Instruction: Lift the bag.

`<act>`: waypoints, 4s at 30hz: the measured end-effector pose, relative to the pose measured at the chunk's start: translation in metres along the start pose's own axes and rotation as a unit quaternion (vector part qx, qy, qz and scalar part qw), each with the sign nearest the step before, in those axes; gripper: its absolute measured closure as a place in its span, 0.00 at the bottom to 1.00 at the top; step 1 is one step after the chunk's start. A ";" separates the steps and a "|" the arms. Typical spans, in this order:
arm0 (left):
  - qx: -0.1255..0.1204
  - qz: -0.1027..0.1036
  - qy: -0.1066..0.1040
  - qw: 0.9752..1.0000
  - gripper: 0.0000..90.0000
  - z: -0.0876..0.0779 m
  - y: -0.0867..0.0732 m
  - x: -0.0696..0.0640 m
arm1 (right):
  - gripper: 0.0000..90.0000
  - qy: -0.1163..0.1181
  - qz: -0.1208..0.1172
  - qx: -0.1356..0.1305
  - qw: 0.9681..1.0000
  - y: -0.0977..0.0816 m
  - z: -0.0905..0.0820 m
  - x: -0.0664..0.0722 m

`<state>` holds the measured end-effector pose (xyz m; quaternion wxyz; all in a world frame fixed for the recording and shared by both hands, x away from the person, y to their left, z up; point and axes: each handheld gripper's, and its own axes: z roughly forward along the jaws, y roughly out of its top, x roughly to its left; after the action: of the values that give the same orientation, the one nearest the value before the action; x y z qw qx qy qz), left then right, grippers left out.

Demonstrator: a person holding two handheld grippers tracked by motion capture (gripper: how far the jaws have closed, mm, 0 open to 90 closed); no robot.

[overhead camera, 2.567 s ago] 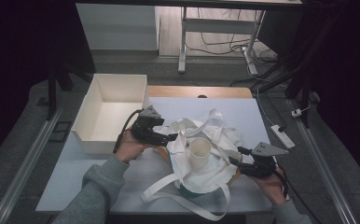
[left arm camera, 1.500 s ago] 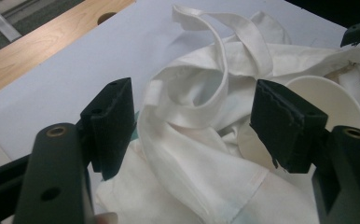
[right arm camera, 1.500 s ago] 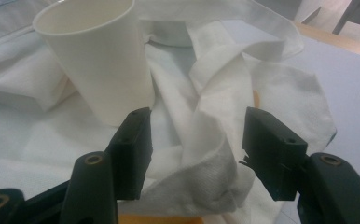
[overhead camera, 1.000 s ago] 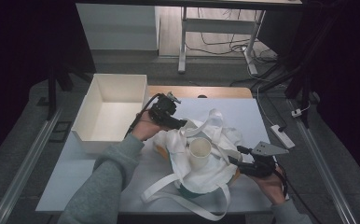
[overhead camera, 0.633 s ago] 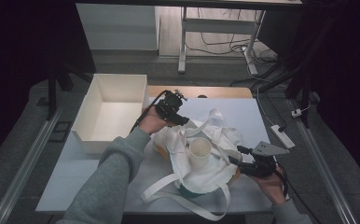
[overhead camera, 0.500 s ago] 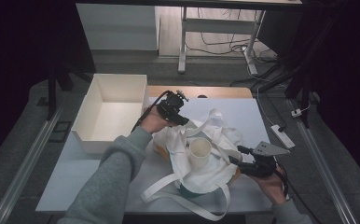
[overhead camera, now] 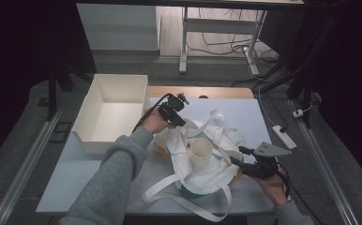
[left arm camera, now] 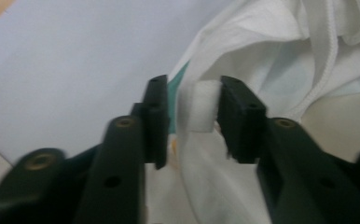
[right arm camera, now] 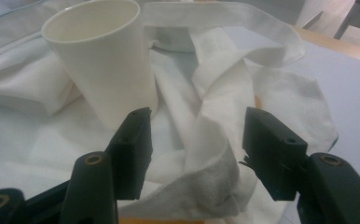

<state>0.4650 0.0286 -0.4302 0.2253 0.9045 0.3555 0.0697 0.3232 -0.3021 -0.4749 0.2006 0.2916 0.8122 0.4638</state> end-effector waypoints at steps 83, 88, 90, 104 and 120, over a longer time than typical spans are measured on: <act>-0.252 -0.020 -0.045 0.967 0.91 -0.153 -0.071 0.025 | 0.97 -0.088 0.072 -0.148 0.982 0.135 -0.075 -0.012; -0.265 -0.022 -0.041 0.963 0.91 -0.153 -0.072 0.025 | 0.98 -0.089 0.073 -0.150 0.982 0.134 -0.072 -0.016; -0.277 -0.024 -0.039 0.960 0.91 -0.156 -0.073 0.025 | 0.98 -0.089 0.070 -0.152 0.982 0.134 -0.072 -0.016; -0.339 -0.032 0.004 0.940 0.92 -0.200 -0.068 0.028 | 0.98 -0.091 0.047 -0.195 0.975 0.163 -0.076 -0.010; -0.267 -0.054 -0.010 0.962 0.92 -0.129 -0.056 0.038 | 0.98 -0.108 0.087 -0.104 0.985 0.121 -0.029 -0.034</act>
<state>0.4215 0.1365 -0.3422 0.4656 0.7916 0.3697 0.1412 0.3658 -0.2944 -0.3535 0.2756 0.3869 0.7044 0.5274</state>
